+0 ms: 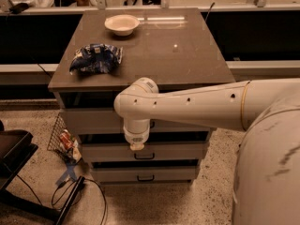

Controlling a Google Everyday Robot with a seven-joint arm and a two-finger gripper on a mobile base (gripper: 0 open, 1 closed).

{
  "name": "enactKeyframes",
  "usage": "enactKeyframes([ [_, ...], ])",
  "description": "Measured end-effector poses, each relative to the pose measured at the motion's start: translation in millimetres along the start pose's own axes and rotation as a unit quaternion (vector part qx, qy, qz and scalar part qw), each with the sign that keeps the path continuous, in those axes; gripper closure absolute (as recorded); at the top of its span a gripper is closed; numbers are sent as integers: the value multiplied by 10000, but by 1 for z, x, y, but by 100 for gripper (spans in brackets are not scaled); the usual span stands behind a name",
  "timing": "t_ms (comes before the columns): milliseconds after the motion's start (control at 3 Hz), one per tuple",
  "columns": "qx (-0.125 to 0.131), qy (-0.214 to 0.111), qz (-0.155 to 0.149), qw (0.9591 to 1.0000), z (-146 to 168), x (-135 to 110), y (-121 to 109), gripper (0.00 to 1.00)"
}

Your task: Open top drawer

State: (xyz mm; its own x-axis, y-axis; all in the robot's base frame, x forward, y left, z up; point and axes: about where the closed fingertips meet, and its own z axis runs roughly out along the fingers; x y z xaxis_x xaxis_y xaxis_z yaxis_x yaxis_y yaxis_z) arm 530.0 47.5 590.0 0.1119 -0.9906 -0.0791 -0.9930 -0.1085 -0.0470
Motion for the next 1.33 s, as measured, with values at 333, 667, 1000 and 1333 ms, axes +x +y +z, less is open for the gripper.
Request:
enactKeyframes([
  [333, 0, 0, 0, 10000, 0, 0, 0, 100],
  [667, 0, 0, 0, 10000, 0, 0, 0, 100],
  [1000, 0, 0, 0, 10000, 0, 0, 0, 100],
  [1333, 0, 0, 0, 10000, 0, 0, 0, 83],
])
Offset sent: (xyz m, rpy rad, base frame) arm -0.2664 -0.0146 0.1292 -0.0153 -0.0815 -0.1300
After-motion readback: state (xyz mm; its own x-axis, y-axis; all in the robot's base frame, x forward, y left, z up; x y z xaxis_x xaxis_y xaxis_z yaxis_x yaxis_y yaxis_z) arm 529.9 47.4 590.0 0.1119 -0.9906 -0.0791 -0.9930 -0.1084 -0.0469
